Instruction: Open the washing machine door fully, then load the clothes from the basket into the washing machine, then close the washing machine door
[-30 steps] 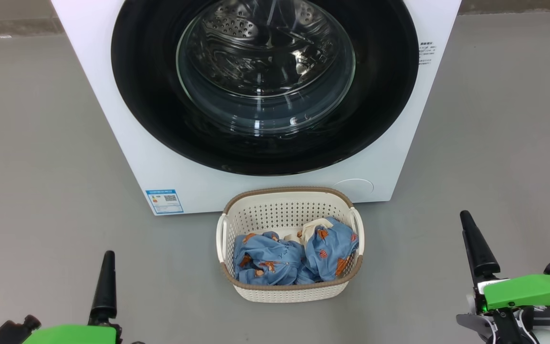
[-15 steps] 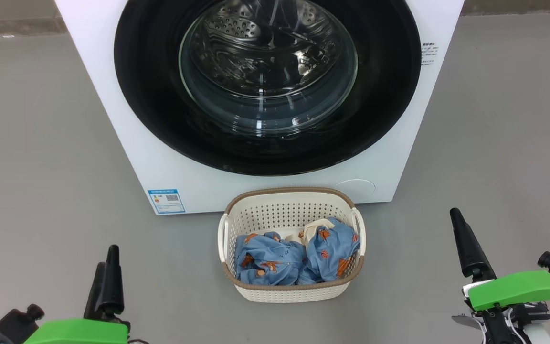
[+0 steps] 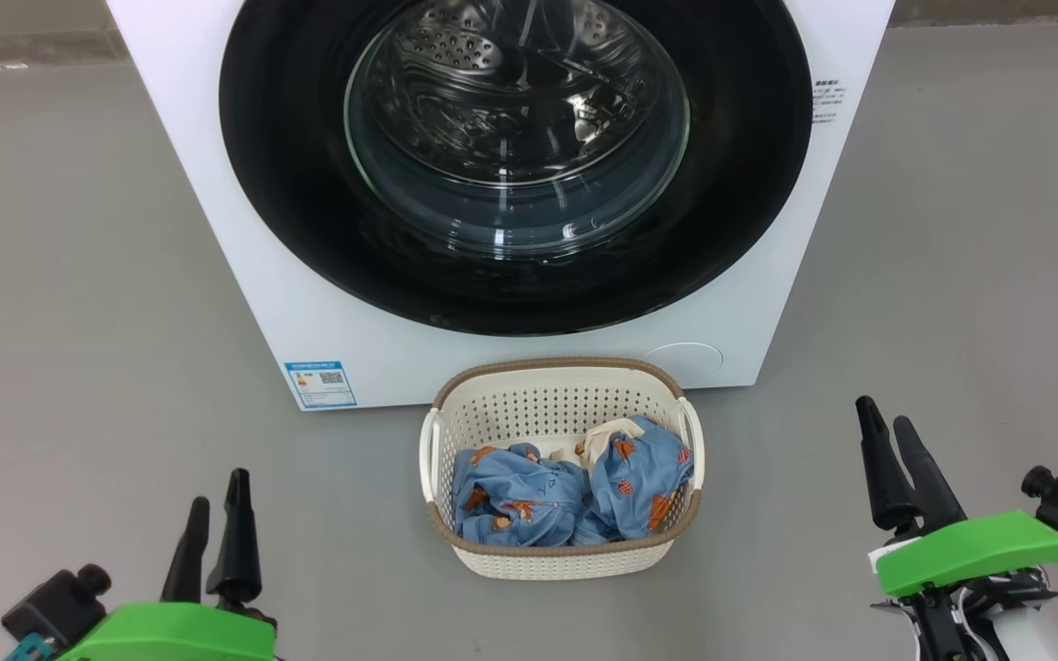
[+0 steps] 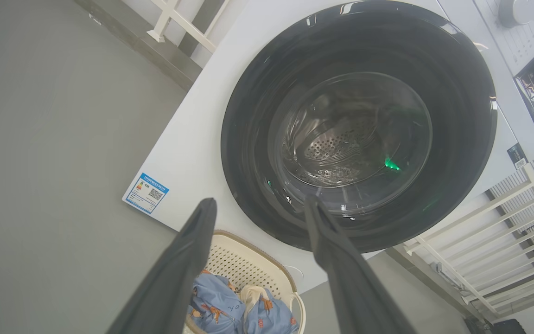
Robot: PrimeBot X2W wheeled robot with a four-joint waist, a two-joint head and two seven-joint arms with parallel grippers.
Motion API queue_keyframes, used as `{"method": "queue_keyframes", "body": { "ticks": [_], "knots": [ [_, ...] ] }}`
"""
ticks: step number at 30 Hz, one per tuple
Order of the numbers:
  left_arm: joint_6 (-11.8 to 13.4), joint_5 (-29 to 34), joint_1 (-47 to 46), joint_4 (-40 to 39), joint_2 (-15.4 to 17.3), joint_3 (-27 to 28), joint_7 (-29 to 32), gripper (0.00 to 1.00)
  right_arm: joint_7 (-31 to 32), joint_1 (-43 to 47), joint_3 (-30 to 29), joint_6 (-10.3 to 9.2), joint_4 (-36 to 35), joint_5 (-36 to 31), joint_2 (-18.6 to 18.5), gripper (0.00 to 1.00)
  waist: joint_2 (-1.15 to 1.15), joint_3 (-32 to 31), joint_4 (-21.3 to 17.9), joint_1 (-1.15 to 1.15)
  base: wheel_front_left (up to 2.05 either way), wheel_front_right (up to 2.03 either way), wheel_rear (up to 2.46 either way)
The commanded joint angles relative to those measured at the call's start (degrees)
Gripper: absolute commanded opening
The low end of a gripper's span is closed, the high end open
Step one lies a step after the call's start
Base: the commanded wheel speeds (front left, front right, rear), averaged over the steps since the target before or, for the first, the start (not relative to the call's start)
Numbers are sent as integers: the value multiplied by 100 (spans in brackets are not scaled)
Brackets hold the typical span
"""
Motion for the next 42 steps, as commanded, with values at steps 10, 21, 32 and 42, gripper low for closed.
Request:
{"method": "queue_keyframes", "body": {
  "ticks": [10,21,32,42],
  "knots": [
    [93,1039,-354,-36,159,34,-257,100,-254,-398,306,27,68,-877,-131,100,0,-15,14,0,0,0,0],
    [76,1724,-417,-40,125,39,-429,100,-422,-543,491,30,347,-1460,-205,100,0,-43,52,0,0,0,0],
    [109,2483,-478,123,179,-84,-619,100,-607,-644,623,33,517,-2154,-271,100,0,-75,64,0,0,0,0],
    [152,3007,-562,230,226,-146,-763,100,-748,-719,706,35,620,-2616,-297,100,0,-67,59,0,0,0,0]
  ]
}}
